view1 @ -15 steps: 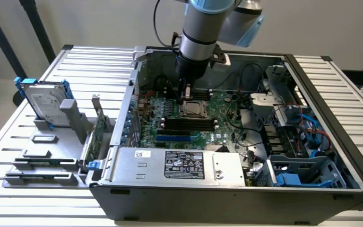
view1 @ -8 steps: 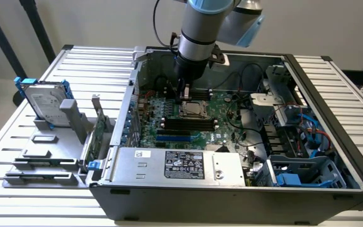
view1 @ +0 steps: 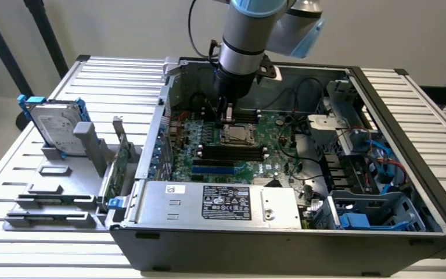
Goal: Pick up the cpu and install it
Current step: 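Close the cpu cover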
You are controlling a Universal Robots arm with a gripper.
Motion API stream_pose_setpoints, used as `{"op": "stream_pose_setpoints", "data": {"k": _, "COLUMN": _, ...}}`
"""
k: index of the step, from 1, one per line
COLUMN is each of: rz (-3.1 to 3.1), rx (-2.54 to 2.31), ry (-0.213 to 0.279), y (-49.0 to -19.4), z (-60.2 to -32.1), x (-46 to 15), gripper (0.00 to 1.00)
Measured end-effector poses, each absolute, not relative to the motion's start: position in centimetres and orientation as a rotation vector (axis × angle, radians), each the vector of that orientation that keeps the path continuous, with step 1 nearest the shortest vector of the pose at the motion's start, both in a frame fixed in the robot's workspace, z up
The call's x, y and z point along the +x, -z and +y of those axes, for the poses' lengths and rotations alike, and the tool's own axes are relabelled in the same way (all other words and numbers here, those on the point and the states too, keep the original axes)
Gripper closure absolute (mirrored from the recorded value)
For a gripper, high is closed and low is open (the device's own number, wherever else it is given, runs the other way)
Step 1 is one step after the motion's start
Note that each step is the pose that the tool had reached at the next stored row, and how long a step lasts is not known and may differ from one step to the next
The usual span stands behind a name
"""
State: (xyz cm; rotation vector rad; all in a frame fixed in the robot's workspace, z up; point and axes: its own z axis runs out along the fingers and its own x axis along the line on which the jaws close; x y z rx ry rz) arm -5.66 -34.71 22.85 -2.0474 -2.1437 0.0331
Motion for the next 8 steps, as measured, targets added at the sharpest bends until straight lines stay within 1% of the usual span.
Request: {"op": "stream_pose_setpoints", "data": {"k": 8, "rz": -2.139, "rx": -2.042, "ry": -0.023, "y": -22.9, "z": -34.9, "x": -7.6, "gripper": 0.89}}
